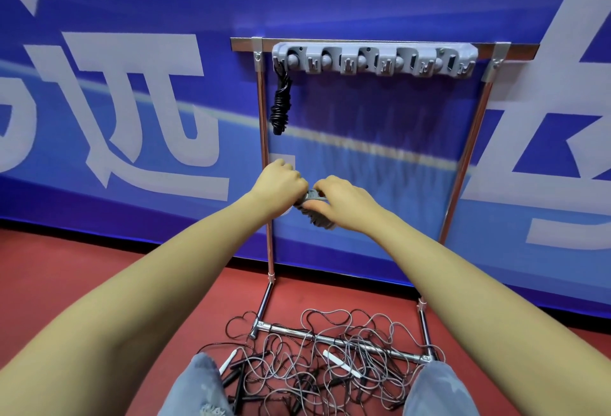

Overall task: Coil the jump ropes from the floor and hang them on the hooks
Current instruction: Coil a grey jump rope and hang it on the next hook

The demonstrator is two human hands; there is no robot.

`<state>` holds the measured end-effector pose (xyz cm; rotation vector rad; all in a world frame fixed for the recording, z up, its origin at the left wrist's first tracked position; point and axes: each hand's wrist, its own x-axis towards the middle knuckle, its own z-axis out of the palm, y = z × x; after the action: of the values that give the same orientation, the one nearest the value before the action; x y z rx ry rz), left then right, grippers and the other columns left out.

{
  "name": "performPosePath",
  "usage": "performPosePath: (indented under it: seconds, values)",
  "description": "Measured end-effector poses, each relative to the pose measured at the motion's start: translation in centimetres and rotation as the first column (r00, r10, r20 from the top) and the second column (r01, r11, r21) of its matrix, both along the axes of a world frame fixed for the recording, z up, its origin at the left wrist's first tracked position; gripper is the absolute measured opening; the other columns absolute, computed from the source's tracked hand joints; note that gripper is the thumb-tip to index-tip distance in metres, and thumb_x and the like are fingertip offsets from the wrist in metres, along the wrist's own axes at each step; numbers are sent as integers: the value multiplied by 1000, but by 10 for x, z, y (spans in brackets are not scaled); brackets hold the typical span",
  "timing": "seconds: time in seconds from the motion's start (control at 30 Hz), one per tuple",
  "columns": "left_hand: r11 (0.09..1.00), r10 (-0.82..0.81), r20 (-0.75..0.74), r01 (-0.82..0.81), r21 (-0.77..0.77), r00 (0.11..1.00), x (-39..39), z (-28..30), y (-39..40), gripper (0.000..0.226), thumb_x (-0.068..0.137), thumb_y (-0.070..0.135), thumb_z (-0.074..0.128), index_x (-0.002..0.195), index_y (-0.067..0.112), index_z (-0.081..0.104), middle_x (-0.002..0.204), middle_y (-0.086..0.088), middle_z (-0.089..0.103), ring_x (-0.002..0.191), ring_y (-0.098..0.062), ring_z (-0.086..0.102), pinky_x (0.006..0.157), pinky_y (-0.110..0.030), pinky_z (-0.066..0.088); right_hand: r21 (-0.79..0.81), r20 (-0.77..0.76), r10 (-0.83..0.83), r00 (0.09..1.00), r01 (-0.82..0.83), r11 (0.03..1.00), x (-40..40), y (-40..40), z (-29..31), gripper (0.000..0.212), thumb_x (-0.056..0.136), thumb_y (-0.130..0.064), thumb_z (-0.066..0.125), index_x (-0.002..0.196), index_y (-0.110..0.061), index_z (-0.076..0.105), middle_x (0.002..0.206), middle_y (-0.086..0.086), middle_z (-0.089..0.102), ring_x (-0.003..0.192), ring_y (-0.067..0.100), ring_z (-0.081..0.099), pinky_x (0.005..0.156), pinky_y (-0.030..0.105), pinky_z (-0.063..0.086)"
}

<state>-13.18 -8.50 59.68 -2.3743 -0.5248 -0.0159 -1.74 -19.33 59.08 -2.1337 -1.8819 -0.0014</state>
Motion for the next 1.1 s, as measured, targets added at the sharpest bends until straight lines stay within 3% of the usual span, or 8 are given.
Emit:
performPosePath:
  seconds: [0.13,0.23,0.37,0.43,0.53,0.73,0.9,1.1]
  values:
    - [958,-179,121,145,247,976,-3,-2,-2,30,32,3,75,42,17,50,43,3,44,42,-18,44,46,-21,29,106,-59,3,998,3,994,-2,-2,-7,35,93,-48,49,93,-14,57,93,0,54,86,22,54,65,32,35]
    - [938,-224,338,108,331,914,-2,1,-3,23,61,2,53,79,13,63,72,-2,57,67,-22,50,60,-30,37,183,-137,-36,990,60,981,-2,-2,-14,36,94,-48,49,88,-13,57,90,1,56,83,22,52,63,31,33]
    - [978,148,762,23,-209,631,1,-5,-10,72,69,5,68,133,5,36,117,-14,52,93,-35,53,75,-40,43,246,-450,-110,886,242,939,8,-2,-20,41,93,-46,52,76,-10,60,66,-2,53,68,22,46,59,34,34]
    - [795,343,697,201,-573,630,1,-14,-19,66,84,13,61,141,6,28,125,-14,48,100,-37,54,81,-42,45,296,-582,-74,809,297,908,12,-3,-18,40,93,-41,54,70,-8,60,53,-3,42,57,16,38,55,33,31]
    - [662,324,601,278,-696,731,0,-24,-32,68,84,29,60,141,15,27,120,-6,56,100,-31,59,82,-42,50,319,-674,-29,738,326,890,12,-3,-9,38,94,-36,56,77,-5,68,51,-1,42,46,9,32,46,23,26]
    - [748,305,602,206,-631,738,15,-23,-36,76,83,38,63,141,8,24,119,-4,56,97,-27,60,69,-33,45,261,-729,-6,684,285,922,16,-3,-9,30,93,-38,56,96,-15,75,80,-1,73,71,19,61,64,30,45]
    - [804,371,552,39,-593,747,20,-24,-40,80,86,9,54,150,23,9,107,-9,41,87,-30,44,63,-36,38,184,-656,23,754,131,974,18,-4,-10,30,96,-31,52,85,-9,70,61,-1,58,39,7,24,41,22,23]
    - [795,464,615,6,-606,637,19,-29,-32,36,87,12,51,120,16,38,88,-8,38,84,-35,47,64,-37,37,270,-673,101,732,116,956,16,-5,-8,18,95,-13,54,86,-9,69,63,-10,64,51,7,46,50,18,37]
